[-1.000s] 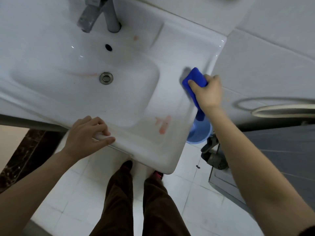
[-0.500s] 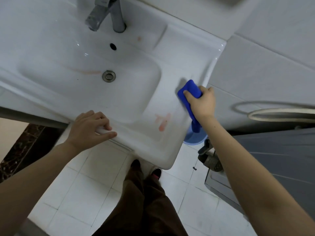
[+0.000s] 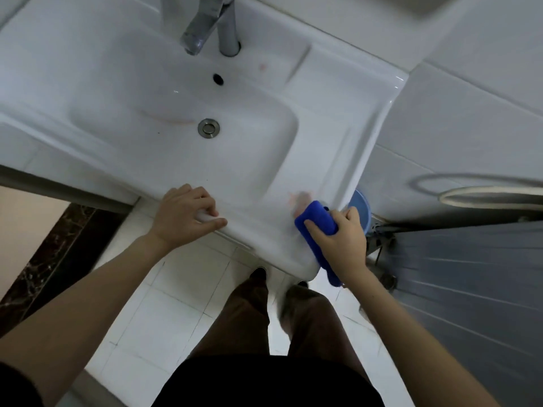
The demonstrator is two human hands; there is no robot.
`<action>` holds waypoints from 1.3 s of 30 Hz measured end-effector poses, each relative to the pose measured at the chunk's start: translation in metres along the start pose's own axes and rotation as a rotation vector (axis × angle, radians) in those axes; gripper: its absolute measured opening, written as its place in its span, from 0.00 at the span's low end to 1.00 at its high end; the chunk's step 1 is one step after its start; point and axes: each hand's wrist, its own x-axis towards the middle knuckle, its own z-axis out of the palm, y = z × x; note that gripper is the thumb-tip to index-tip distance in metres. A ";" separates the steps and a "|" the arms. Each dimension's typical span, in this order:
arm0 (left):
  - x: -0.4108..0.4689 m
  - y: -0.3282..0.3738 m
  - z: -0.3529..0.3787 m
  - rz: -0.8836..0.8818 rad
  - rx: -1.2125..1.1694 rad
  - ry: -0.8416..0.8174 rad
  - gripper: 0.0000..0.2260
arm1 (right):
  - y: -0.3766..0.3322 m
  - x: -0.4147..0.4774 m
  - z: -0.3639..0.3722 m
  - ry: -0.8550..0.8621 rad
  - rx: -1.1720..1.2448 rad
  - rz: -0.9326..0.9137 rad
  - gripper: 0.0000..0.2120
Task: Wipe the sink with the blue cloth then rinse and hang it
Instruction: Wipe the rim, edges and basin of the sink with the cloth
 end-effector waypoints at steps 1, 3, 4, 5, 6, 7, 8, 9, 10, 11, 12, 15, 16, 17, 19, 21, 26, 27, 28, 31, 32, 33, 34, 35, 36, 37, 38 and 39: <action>0.000 0.001 0.000 -0.010 -0.008 0.004 0.22 | 0.001 0.011 -0.006 -0.028 -0.004 -0.011 0.16; 0.002 0.003 0.000 -0.025 -0.026 0.017 0.22 | 0.003 0.046 -0.020 -0.031 0.042 -0.003 0.17; 0.003 0.003 0.001 -0.028 -0.031 0.024 0.22 | 0.005 0.070 -0.028 -0.002 0.076 0.004 0.18; 0.004 0.002 0.001 -0.035 -0.035 0.030 0.21 | 0.007 0.100 -0.037 0.037 0.103 0.005 0.18; 0.004 0.001 0.002 -0.046 -0.037 0.032 0.21 | 0.008 0.132 -0.045 0.077 0.110 0.004 0.18; 0.003 0.000 0.002 -0.054 -0.035 0.035 0.21 | 0.008 0.166 -0.054 0.113 0.088 0.003 0.17; 0.003 0.001 0.003 -0.054 -0.025 0.044 0.21 | 0.007 0.197 -0.062 0.134 0.043 0.005 0.17; 0.002 0.003 0.003 -0.045 -0.009 0.051 0.20 | 0.005 0.222 -0.070 0.141 -0.005 0.004 0.18; 0.002 0.005 0.003 -0.036 0.006 0.048 0.21 | 0.006 0.239 -0.075 0.136 -0.056 -0.002 0.21; 0.003 0.009 0.001 -0.034 0.014 0.033 0.21 | 0.008 0.247 -0.078 0.130 -0.108 -0.013 0.23; 0.004 0.012 0.000 -0.041 0.013 0.013 0.22 | 0.010 0.244 -0.077 0.122 -0.146 -0.027 0.24; -0.001 0.025 -0.006 -0.089 0.003 -0.030 0.24 | 0.006 0.183 -0.059 0.080 -0.160 -0.049 0.20; -0.006 0.034 -0.002 -0.095 0.014 -0.018 0.23 | 0.005 0.152 -0.052 0.043 -0.163 -0.069 0.19; -0.011 0.045 0.004 -0.106 0.022 0.010 0.22 | 0.001 0.118 -0.045 -0.015 -0.179 -0.120 0.19; -0.023 0.073 0.025 -0.156 0.001 0.091 0.18 | 0.000 0.058 -0.034 -0.139 -0.223 -0.297 0.18; -0.028 0.092 0.048 -0.206 -0.048 0.191 0.15 | 0.005 0.041 -0.032 -0.185 -0.264 -0.440 0.17; -0.025 0.086 0.076 -0.293 -0.089 0.367 0.14 | 0.016 0.168 -0.057 0.044 -0.267 -0.270 0.21; -0.023 0.084 0.079 -0.285 -0.076 0.373 0.14 | 0.015 0.198 -0.066 0.090 -0.259 -0.228 0.22; -0.022 0.084 0.081 -0.280 -0.071 0.378 0.14 | 0.012 0.221 -0.074 0.108 -0.274 -0.212 0.22; -0.020 0.087 0.079 -0.290 -0.061 0.389 0.13 | 0.003 0.236 -0.079 0.109 -0.373 -0.260 0.21; -0.020 0.088 0.079 -0.296 -0.062 0.386 0.13 | 0.003 0.225 -0.076 0.104 -0.383 -0.263 0.21; -0.020 0.089 0.077 -0.302 -0.064 0.384 0.13 | 0.002 0.209 -0.074 0.076 -0.374 -0.260 0.20; -0.019 0.090 0.076 -0.307 -0.066 0.381 0.14 | 0.000 0.191 -0.070 0.024 -0.389 -0.277 0.20; -0.019 0.091 0.075 -0.311 -0.069 0.377 0.14 | -0.001 0.174 -0.066 -0.052 -0.430 -0.321 0.21; -0.019 0.092 0.074 -0.315 -0.074 0.372 0.14 | -0.004 0.160 -0.063 -0.137 -0.483 -0.382 0.20; -0.020 0.092 0.073 -0.319 -0.078 0.370 0.14 | -0.007 0.150 -0.061 -0.220 -0.514 -0.444 0.20; -0.020 0.092 0.072 -0.319 -0.081 0.374 0.14 | -0.013 0.149 -0.059 -0.273 -0.527 -0.493 0.20; -0.020 0.091 0.072 -0.313 -0.078 0.383 0.13 | -0.019 0.154 -0.058 -0.289 -0.495 -0.519 0.20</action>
